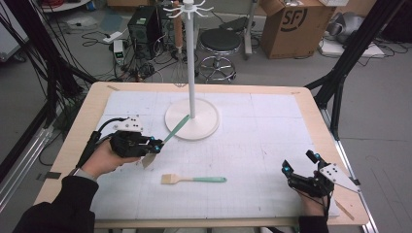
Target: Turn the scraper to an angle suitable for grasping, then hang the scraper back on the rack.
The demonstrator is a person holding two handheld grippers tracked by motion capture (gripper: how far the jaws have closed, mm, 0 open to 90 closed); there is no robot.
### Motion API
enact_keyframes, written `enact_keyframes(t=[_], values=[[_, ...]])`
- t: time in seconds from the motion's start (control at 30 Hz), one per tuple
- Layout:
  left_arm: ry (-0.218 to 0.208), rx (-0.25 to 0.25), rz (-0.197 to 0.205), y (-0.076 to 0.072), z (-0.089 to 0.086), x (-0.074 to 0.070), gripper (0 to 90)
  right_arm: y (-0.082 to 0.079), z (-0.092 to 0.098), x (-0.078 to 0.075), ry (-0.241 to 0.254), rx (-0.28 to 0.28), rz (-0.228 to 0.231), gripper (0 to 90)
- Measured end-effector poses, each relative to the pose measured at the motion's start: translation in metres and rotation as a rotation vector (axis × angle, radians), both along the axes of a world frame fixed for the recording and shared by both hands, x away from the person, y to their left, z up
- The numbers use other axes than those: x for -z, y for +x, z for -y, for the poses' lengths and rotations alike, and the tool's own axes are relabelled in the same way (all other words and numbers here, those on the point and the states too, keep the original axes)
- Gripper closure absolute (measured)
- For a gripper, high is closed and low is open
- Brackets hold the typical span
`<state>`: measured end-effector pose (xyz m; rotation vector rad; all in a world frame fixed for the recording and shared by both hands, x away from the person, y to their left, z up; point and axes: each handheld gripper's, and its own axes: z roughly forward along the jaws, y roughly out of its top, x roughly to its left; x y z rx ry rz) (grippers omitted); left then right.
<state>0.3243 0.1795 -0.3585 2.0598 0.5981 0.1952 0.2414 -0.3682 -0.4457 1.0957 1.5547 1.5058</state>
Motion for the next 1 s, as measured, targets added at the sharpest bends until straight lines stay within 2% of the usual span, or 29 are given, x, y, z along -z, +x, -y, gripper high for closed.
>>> enact_keyframes(t=[0.33, 0.57, 0.63, 0.77, 1.0], values=[[-0.126, -0.077, 0.055, -0.001, -0.008, -0.012, 80.4, -0.001, -0.001, 0.000, 0.008, -0.001, -0.005, 0.4], [-0.205, -0.118, 0.110, -0.002, -0.012, -0.024, 80.5, 0.000, -0.001, 0.000, 0.008, -0.001, -0.005, 0.4], [-0.236, -0.130, 0.129, -0.001, -0.013, -0.029, 80.5, 0.000, -0.001, 0.000, 0.000, -0.001, -0.007, 0.5], [-0.279, -0.152, 0.139, 0.001, -0.014, -0.040, 80.5, 0.001, -0.002, 0.001, 0.007, -0.003, -0.008, 0.5], [-0.315, -0.161, 0.191, 0.008, -0.014, -0.066, 80.4, 0.002, -0.002, 0.000, 0.012, -0.003, -0.008, 0.5]])
